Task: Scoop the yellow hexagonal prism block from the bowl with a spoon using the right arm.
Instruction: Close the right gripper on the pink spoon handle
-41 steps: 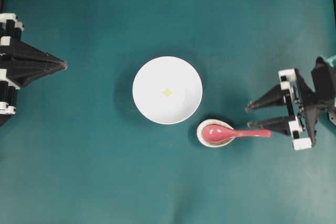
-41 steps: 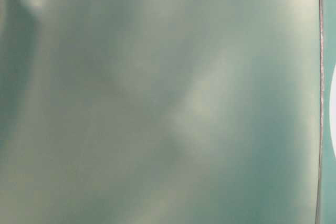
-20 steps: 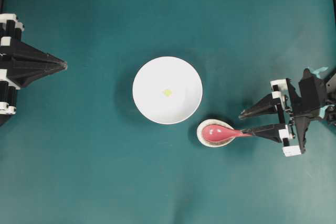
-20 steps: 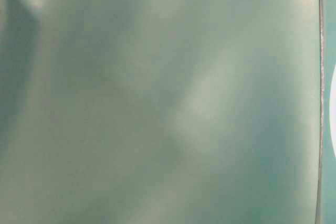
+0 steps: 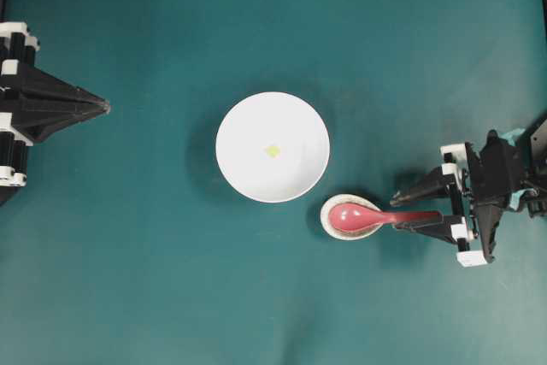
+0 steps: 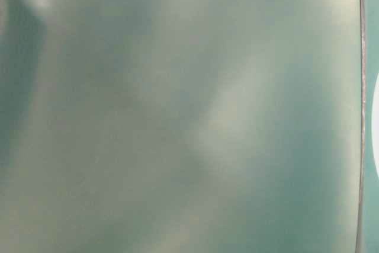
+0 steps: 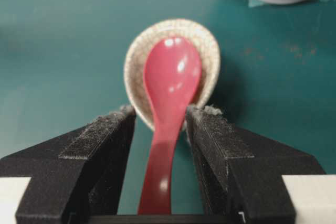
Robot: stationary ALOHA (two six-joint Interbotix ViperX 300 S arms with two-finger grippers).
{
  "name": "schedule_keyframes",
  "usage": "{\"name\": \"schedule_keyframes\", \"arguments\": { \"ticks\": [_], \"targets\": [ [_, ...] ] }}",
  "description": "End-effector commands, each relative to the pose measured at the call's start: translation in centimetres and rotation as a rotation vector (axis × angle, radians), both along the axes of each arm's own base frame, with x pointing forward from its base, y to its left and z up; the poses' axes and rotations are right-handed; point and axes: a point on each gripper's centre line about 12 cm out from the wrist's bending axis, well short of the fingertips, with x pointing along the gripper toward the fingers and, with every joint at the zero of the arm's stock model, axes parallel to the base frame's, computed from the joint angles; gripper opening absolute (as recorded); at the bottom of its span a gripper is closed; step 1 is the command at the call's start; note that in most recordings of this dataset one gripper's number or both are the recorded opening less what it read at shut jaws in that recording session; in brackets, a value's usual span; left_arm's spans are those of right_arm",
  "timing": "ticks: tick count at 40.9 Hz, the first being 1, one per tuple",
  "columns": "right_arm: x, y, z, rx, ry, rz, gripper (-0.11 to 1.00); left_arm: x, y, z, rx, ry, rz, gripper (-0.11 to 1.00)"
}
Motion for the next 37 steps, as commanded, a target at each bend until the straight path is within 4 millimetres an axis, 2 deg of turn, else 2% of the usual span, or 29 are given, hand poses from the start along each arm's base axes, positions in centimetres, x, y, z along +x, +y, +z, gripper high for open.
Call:
{"name": "schedule_keyframes", "arguments": {
  "ticks": [1,22,37],
  "targets": [
    [0.3,0.2,0.3,0.005,-0.019,0.001,0.51,0.2,0.1,0.8,0.002,-0.018,0.002,-0.01],
    [0.8,0.4,-1.5,-0.024,0.036,0.001,0.51,0.2,0.1,0.8,0.002,-0.018,0.002,-0.01],
    [0.8,0.4,-1.7,-0.029,0.046,0.001,0.51,0.2,0.1,0.8,0.002,-0.018,0.002,-0.01]
  ]
}}
